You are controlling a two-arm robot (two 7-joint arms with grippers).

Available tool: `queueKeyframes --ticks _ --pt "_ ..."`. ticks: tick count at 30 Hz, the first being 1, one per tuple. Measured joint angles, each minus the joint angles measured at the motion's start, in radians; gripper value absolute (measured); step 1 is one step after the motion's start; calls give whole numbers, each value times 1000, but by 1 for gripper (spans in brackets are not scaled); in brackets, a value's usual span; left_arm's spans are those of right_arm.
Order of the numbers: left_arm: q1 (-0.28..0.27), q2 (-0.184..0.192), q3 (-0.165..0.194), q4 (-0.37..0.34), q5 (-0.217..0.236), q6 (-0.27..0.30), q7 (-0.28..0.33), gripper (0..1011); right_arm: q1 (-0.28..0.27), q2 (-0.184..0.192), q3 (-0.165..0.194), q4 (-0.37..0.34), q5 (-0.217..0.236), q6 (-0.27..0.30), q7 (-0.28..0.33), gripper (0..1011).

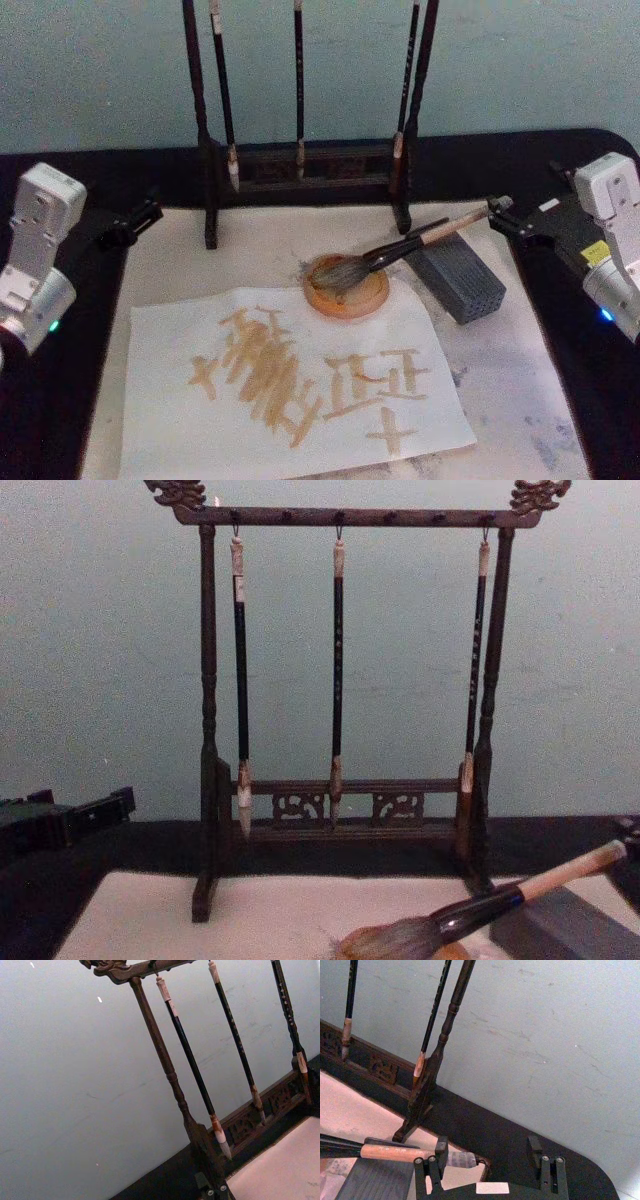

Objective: Pick up the brush from the inkstone, write on the paper, then place the brush back to its original position.

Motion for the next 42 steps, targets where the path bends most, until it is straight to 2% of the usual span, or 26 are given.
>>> queueKeyframes --ticks 42 --pt "0 0 0 0 0 0 0 1000 0 0 0 0 0 0 0 1001"
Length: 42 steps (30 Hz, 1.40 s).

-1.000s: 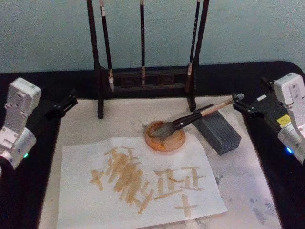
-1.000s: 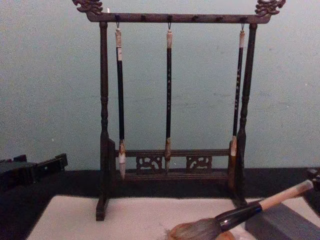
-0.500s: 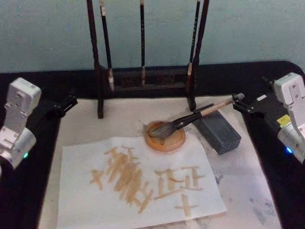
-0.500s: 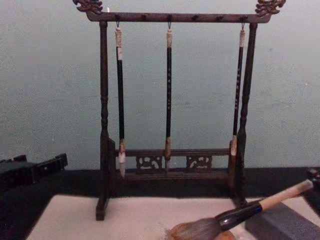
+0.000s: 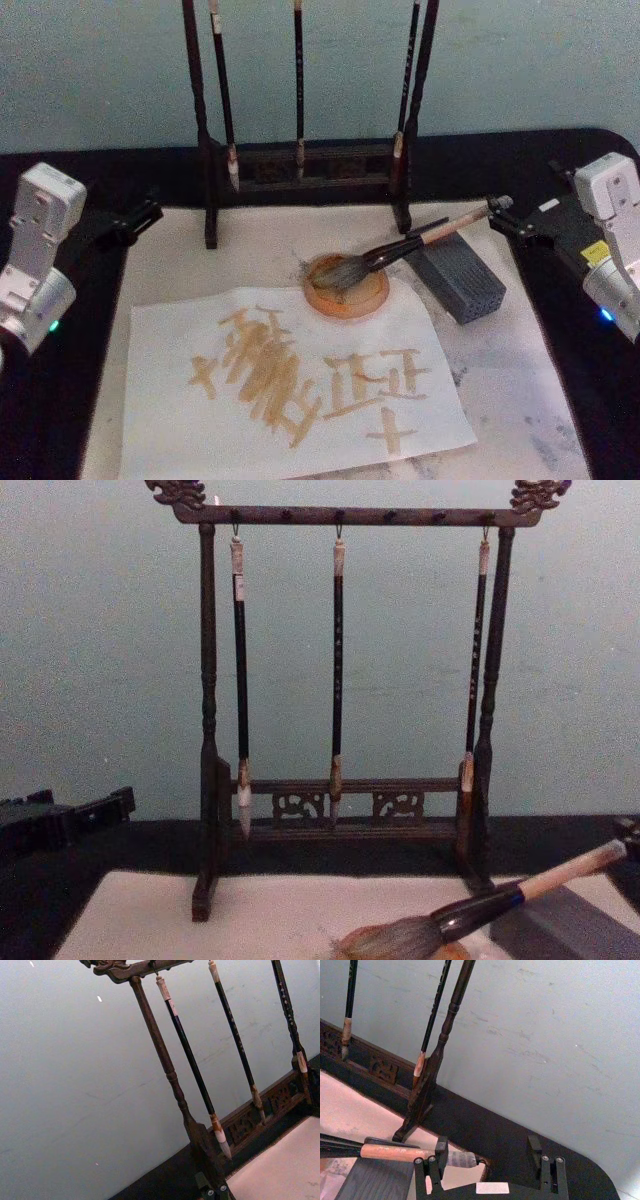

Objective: Pick up the brush from the inkstone, write on the paper, then place the brush back to its original position.

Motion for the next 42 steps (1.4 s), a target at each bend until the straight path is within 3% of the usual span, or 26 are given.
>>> queueKeyframes --ticks 6,11,20,24,27,33,42 --pt "0 0 0 0 0 0 0 1002 -2 -5 6 2 4 -3 7 1001" --pt "0 0 0 0 0 0 0 1002 -25 -14 37 -7 46 -17 40 1001" --pt "0 0 0 0 0 0 0 1000 -103 -12 112 -56 184 -10 136 1001" --pt "0 0 0 0 0 0 0 1002 -125 -23 145 -57 268 9 192 1001" --pt "0 0 0 0 0 0 0 1000 -136 -41 180 -47 356 42 246 1001" --pt "0 0 0 0 0 0 0 1002 -143 -76 229 -30 477 101 316 1001" --pt "0 0 0 0 0 0 0 1002 -134 -131 261 -7 580 163 374 1001"
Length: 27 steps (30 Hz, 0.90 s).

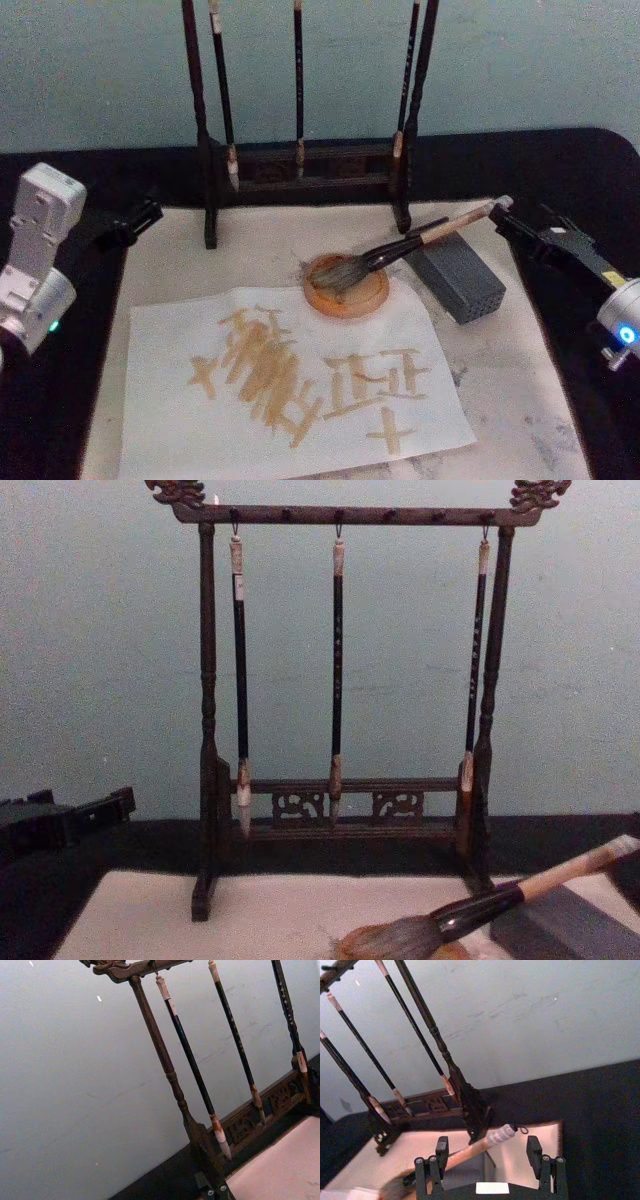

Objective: Pick up the brush from the inkstone, write on the paper, then place the brush back to its original position.

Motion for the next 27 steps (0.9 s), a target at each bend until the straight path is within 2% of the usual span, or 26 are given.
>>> queueKeyframes --ticks 9,27 --pt "0 0 0 0 0 0 0 1002 28 -31 -10 27 62 40 7 1001" --pt "0 0 0 0 0 0 0 1000 62 -36 -24 100 137 50 12 1001"
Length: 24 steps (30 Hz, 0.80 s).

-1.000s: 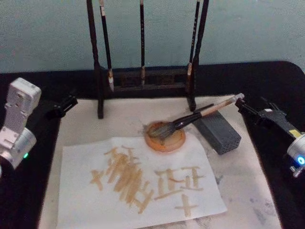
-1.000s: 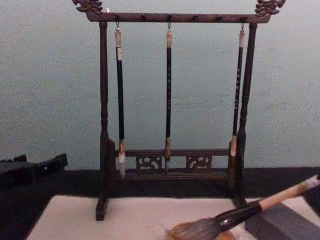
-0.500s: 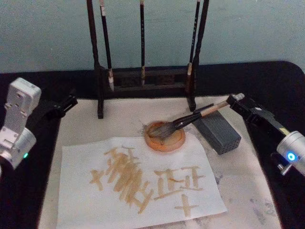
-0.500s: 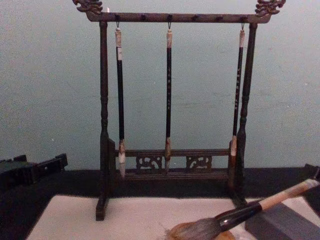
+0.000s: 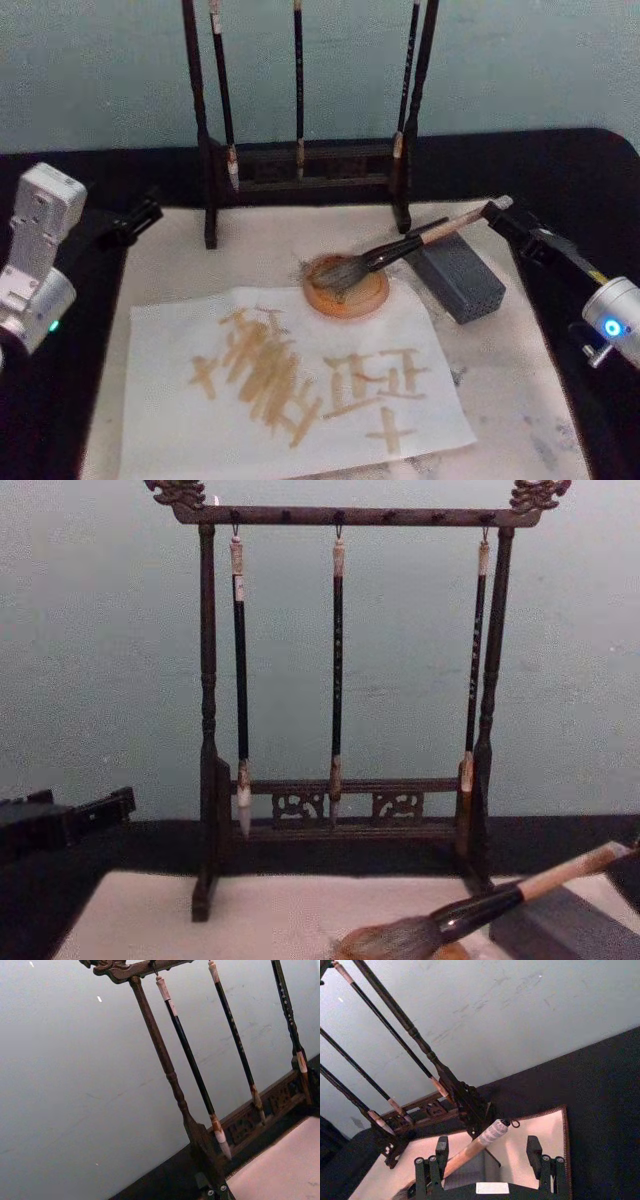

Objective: Pick up the brush from the inkstone, write on the paper, then place the brush back to its original position.

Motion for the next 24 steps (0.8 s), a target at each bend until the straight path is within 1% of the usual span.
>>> queueKeyframes --ticks 8,24 --pt "0 0 0 0 0 0 0 1002 30 -9 -11 44 33 4 15 1001" --pt "0 0 0 0 0 0 0 1002 104 -34 -51 152 62 7 52 1001"
